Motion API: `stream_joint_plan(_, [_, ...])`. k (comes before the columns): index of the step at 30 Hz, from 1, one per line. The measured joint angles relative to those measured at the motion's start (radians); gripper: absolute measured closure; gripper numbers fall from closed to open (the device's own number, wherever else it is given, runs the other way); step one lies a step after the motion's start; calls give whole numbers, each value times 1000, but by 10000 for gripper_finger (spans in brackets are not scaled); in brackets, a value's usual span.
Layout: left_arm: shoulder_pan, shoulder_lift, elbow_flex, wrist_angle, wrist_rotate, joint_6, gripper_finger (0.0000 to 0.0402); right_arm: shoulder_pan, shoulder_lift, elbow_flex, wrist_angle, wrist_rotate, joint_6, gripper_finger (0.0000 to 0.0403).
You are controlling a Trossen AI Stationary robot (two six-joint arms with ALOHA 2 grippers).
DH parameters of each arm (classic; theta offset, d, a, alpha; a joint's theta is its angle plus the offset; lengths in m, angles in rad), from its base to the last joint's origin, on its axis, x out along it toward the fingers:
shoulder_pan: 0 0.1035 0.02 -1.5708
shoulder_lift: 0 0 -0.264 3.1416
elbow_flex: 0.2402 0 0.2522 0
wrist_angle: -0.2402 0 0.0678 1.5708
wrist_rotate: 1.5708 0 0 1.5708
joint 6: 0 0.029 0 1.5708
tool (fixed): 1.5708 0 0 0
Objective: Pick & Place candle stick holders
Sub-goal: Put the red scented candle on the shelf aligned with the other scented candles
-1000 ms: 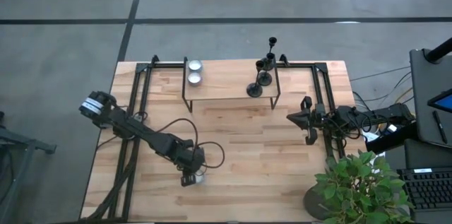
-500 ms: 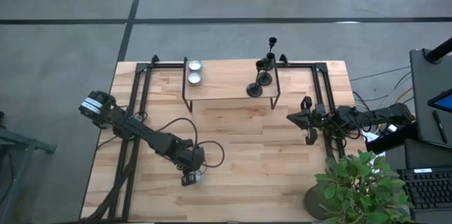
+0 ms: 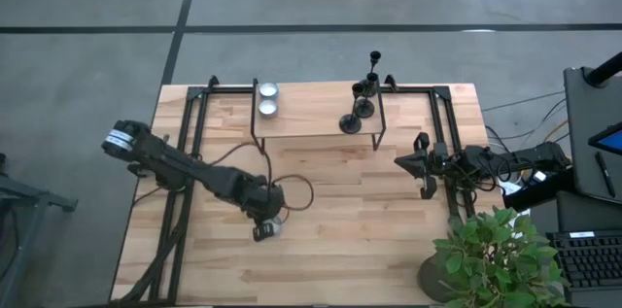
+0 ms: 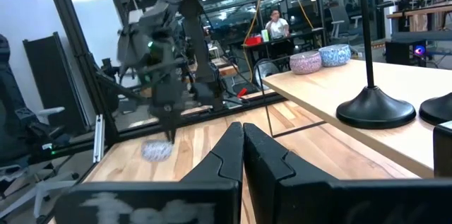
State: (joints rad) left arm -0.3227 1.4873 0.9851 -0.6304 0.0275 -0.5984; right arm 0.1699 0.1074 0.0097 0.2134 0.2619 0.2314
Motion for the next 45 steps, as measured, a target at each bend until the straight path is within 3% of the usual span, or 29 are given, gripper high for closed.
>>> stream_joint_plan(6, [147, -68, 114, -238, -15, 87, 401, 0, 0, 0, 0, 0, 0, 394])
stream_joint_plan(14, [410, -64, 349, -494, -45, 302, 401, 0, 0, 0, 0, 0, 0, 394])
stream_joint_plan(24, [687, -44, 517, -555, -109, 494, 401, 0, 0, 0, 0, 0, 0, 394])
stream_joint_plan(30, [720, 18, 510, -601, -122, 582, 401, 0, 0, 0, 0, 0, 0, 394])
stream_joint_plan(34, [721, 41, 505, -593, -220, 598, 401, 0, 0, 0, 0, 0, 0, 394])
stream_joint_plan(45, [742, 41, 503, -582, -247, 609, 401, 0, 0, 0, 0, 0, 0, 394])
